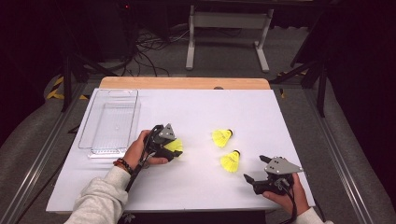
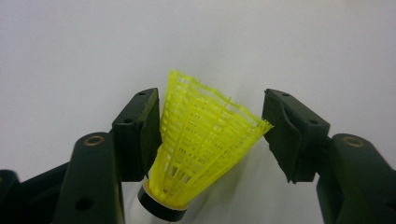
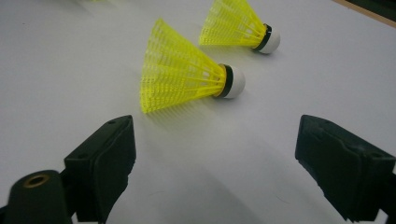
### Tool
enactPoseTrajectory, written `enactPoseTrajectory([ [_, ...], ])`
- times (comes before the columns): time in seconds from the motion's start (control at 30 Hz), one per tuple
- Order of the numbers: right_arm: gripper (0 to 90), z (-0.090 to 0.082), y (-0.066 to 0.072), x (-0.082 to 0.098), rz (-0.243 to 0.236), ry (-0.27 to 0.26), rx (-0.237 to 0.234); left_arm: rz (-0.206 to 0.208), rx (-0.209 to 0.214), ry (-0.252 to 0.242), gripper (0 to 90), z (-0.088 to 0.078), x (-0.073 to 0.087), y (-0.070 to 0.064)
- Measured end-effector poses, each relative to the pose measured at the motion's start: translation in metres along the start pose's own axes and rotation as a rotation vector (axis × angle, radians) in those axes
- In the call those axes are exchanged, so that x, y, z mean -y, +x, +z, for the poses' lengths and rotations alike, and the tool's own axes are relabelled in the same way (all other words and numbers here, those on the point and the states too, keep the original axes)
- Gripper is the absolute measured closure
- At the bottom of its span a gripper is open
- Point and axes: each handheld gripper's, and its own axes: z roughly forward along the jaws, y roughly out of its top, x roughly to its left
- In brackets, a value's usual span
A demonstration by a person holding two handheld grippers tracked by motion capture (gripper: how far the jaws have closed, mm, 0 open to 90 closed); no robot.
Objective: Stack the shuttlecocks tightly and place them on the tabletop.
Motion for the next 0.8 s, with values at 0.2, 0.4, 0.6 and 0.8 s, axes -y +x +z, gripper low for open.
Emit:
enactPoseTrajectory([
  [0.2,13.3,-0.0010,-0.0007,0.0000,0.002,-0.005,0.002,0.032,0.014,-0.005,44.1,-0.0047,0.0003,-0.0012],
  [0.4,13.2,-0.0015,-0.0009,-0.0001,0.002,-0.006,0.004,0.031,0.005,-0.009,35.7,-0.0052,0.0002,-0.0015],
  [0.6,13.2,-0.0016,-0.0006,-0.0003,0.002,-0.007,0.004,0.047,0.004,-0.031,31.8,-0.0067,-0.0014,-0.0044],
  [0.8,13.0,-0.0011,-0.0003,-0.0004,0.002,-0.008,0.001,0.080,0.041,-0.046,30.2,-0.0082,-0.0029,-0.0079],
])
